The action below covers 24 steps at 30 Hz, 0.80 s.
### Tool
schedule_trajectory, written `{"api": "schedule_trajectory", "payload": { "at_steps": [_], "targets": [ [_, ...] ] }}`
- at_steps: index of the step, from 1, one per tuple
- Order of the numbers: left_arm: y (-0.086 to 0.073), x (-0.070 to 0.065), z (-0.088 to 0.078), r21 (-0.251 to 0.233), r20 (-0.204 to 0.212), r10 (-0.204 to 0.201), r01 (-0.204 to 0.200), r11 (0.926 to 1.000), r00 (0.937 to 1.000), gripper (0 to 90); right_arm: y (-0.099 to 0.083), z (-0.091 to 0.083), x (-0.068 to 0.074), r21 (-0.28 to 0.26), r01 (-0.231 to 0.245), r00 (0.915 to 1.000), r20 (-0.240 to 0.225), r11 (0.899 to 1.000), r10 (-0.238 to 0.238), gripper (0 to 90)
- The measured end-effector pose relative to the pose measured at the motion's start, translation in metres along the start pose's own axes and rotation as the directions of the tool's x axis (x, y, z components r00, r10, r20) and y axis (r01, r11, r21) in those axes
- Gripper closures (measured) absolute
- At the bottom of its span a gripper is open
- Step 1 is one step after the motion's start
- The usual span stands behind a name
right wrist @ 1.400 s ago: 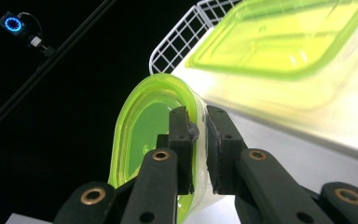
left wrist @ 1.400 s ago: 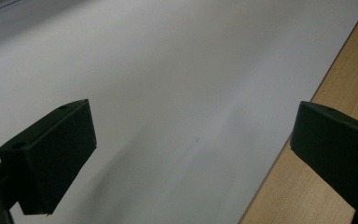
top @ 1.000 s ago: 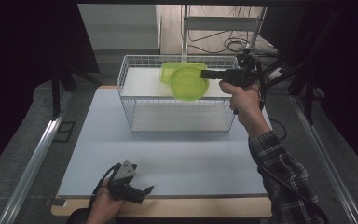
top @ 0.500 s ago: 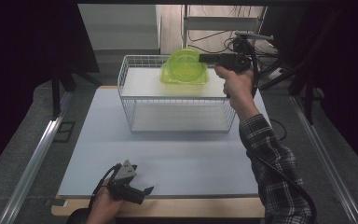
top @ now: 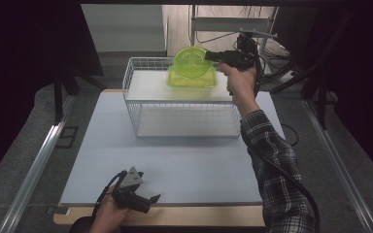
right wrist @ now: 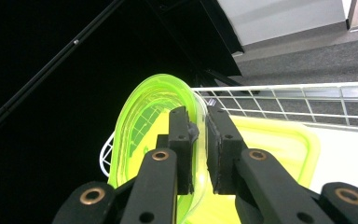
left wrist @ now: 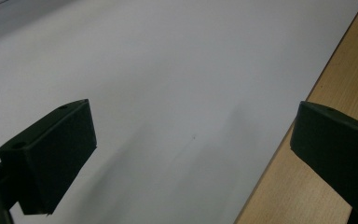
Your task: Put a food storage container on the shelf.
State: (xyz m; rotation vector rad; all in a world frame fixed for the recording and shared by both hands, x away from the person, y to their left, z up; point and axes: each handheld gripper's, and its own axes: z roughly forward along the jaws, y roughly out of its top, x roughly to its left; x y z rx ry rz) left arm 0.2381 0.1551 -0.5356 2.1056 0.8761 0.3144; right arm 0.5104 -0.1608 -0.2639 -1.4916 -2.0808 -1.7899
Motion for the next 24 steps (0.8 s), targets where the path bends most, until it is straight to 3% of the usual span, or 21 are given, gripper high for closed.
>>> {"api": "schedule_trajectory", "payload": {
  "at_steps": [3, 6, 7, 10, 11, 12, 16, 19, 24],
  "targets": [
    [0.0, 0.0, 0.0, 0.001, 0.001, 0.001, -0.001, 1.0, 1.0, 0.0, 0.001, 0.001, 0.0, 0.005, 0.002, 1.0, 0.004, 1.0, -0.002, 79.7],
    [0.0, -0.001, 0.001, 0.003, 0.002, 0.003, -0.003, 1.0, 1.0, 0.0, 0.002, 0.003, 0.005, 0.019, 0.054, 0.9955, 0.077, 0.998, -0.055, 77.6],
    [0.0, -0.001, 0.001, 0.005, 0.002, 0.004, -0.004, 1.0, 1.0, 0.0, 0.002, 0.004, 0.009, 0.028, 0.095, 0.9881, 0.119, 0.995, -0.097, 76.0],
    [0.0, -0.001, 0.001, 0.005, 0.002, 0.005, -0.005, 1.0, 1.0, 0.0, 0.002, 0.005, 0.012, 0.039, 0.131, 0.9763, 0.169, 0.991, -0.136, 72.6],
    [0.0, -0.001, 0.001, 0.005, 0.002, 0.005, -0.005, 1.0, 1.0, 0.0, 0.002, 0.005, 0.012, 0.039, 0.131, 0.9763, 0.169, 0.991, -0.136, 72.6],
    [0.0, -0.001, 0.001, 0.006, 0.002, 0.006, -0.006, 1.0, 1.0, 0.0, 0.001, 0.007, 0.011, 0.054, 0.149, 0.968, 0.196, 0.987, -0.157, 70.2],
    [0.0, -0.001, 0.001, 0.007, 0.002, 0.007, -0.007, 1.0, 1.0, 0.0, 0.0, 0.011, 0.01, 0.056, 0.156, 0.9661, 0.199, 0.986, -0.164, 67.8],
    [0.0, -0.001, 0.001, 0.008, 0.003, 0.008, -0.008, 0.9999, 1.0, 0.0, 0.0, 0.012, 0.011, 0.057, 0.174, 0.9599, 0.213, 0.983, -0.183, 65.5],
    [0.0, -0.001, 0.001, 0.01, 0.002, 0.009, -0.009, 0.9999, 1.0, 0.0, 0.0, 0.008, 0.013, 0.055, 0.189, 0.9599, 0.201, 0.981, -0.196, 53.2]
  ]
}}
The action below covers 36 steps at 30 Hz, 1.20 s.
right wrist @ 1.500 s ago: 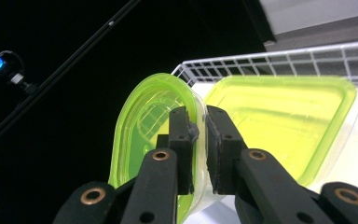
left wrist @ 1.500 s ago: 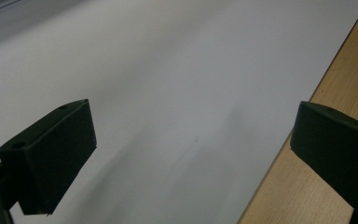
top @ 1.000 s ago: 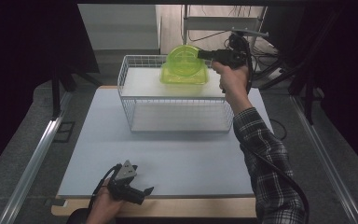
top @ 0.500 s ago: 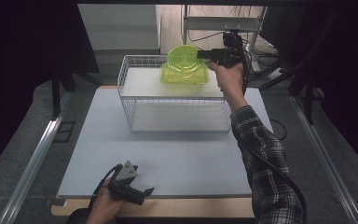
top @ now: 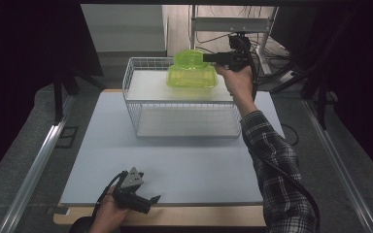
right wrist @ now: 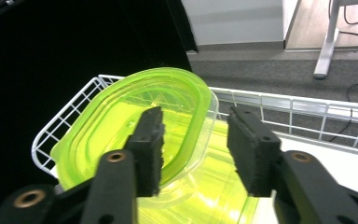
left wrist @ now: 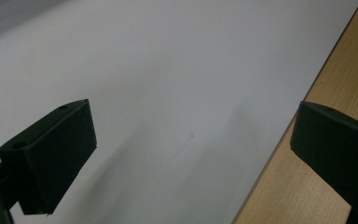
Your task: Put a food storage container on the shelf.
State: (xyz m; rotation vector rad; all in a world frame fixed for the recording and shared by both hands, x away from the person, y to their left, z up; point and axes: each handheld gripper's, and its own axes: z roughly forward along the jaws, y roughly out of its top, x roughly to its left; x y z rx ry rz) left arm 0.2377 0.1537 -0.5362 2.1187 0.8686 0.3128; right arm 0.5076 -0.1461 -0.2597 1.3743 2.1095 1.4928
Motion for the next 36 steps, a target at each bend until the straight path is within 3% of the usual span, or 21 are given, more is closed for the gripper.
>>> {"api": "schedule_trajectory", "payload": {
  "at_steps": [15, 29, 36],
  "targets": [
    [0.0, -0.001, 0.001, 0.011, -0.001, 0.01, -0.01, 0.9999, 0.9999, 0.0, -0.011, -0.019, 0.008, 0.023, 0.067, 0.9951, -0.075, 0.997, -0.065, 37.9],
    [0.0, -0.001, 0.002, 0.018, 0.0, 0.017, -0.017, 0.9997, 0.9999, 0.0, -0.026, -0.031, 0.006, 0.043, 0.101, 0.9903, -0.101, 0.994, -0.096, 27.7],
    [0.001, -0.002, 0.002, 0.021, -0.003, 0.019, -0.019, 0.9996, 0.9998, 0.0, -0.043, -0.035, 0.007, 0.067, 0.149, 0.9834, -0.114, 0.986, -0.141, 23.9]
  ]
}}
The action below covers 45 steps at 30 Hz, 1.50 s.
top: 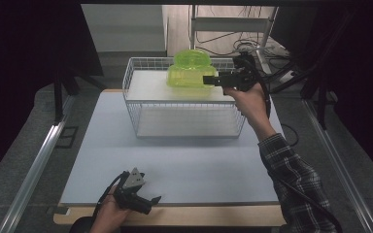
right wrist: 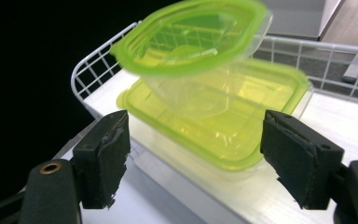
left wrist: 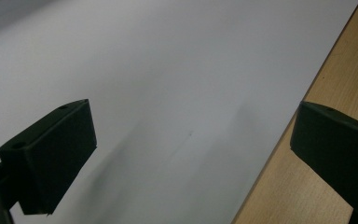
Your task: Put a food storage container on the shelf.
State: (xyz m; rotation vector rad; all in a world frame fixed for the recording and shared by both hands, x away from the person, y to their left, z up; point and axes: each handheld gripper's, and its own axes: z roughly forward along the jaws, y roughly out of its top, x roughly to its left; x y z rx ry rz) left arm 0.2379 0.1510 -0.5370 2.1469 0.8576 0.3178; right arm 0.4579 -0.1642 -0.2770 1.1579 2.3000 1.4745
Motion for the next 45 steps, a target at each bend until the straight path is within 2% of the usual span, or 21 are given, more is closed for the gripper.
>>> {"api": "schedule_trajectory", "payload": {
  "at_steps": [13, 31, 39, 40, 45],
  "targets": [
    [0.0, 0.001, -0.001, -0.004, -0.004, -0.002, 0.002, 1.0, 1.0, 0.0, -0.024, -0.001, 0.002, 0.025, 0.042, 0.9989, -0.023, 0.999, -0.042, 20.3],
    [0.0, 0.001, -0.002, -0.033, 0.003, -0.022, 0.022, 0.9992, 0.9997, 0.0, -0.049, 0.001, 0.01, 0.042, 0.076, 0.9961, -0.048, 0.996, -0.074, 18.1],
    [0.0, 0.001, -0.002, -0.032, 0.002, -0.02, 0.02, 0.9993, 0.9998, 0.0, -0.062, 0.003, 0.015, 0.06, 0.101, 0.9935, -0.06, 0.993, -0.097, 16.2],
    [0.0, 0.001, -0.002, -0.032, 0.002, -0.02, 0.02, 0.9993, 0.9998, 0.0, -0.067, 0.004, 0.016, 0.067, 0.115, 0.9919, -0.062, 0.991, -0.111, 15.1],
    [0.0, 0.001, -0.002, -0.031, 0.0, -0.018, 0.018, 0.9994, 0.9998, 0.0, -0.079, 0.007, 0.018, 0.088, 0.126, 0.9904, -0.068, 0.988, -0.121, 12.7]
  ]
}}
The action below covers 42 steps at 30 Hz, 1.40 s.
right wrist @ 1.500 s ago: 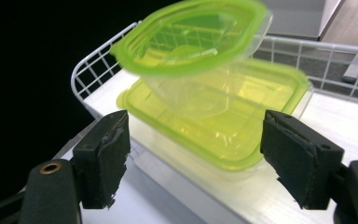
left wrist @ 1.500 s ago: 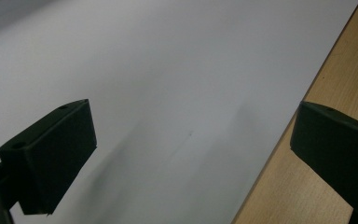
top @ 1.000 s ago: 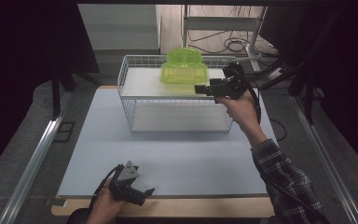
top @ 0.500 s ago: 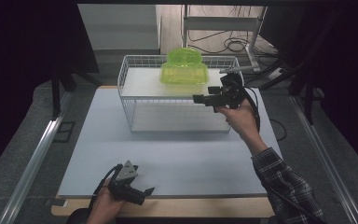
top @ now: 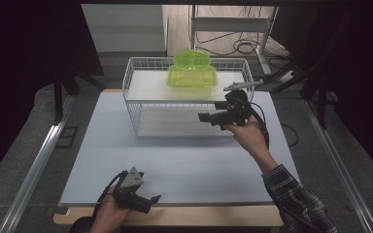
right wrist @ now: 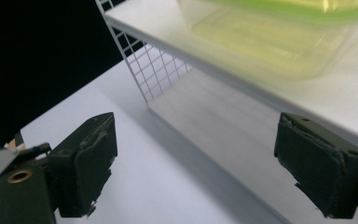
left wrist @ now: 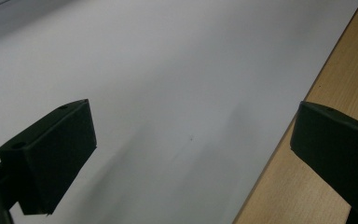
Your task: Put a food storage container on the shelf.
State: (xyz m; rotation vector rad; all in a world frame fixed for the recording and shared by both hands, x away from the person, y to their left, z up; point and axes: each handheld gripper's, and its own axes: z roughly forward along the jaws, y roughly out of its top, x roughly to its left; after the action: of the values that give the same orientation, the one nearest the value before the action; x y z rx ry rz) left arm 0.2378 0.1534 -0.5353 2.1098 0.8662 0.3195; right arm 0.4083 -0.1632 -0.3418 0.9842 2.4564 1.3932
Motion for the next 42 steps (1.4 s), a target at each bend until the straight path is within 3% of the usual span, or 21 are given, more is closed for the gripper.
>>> {"api": "schedule_trajectory", "payload": {
  "at_steps": [16, 30, 42],
  "targets": [
    [0.0, 0.0, 0.0, 0.004, 0.0, 0.001, -0.001, 1.0, 1.0, 0.0, -0.041, 0.011, 0.004, 0.06, 0.047, 0.9988, 0.012, 0.997, -0.048, 8.4],
    [0.0, -0.001, 0.001, 0.009, -0.001, 0.003, -0.003, 1.0, 1.0, 0.0, -0.092, 0.022, 0.008, 0.108, 0.082, 0.9961, 0.021, 0.991, -0.085, 7.5],
    [0.0, -0.001, 0.001, 0.011, -0.001, 0.006, -0.006, 0.9999, 1.0, 0.0, -0.131, 0.03, 0.008, 0.14, 0.099, 0.9924, 0.06, 0.985, -0.108, 2.7]
  ]
}}
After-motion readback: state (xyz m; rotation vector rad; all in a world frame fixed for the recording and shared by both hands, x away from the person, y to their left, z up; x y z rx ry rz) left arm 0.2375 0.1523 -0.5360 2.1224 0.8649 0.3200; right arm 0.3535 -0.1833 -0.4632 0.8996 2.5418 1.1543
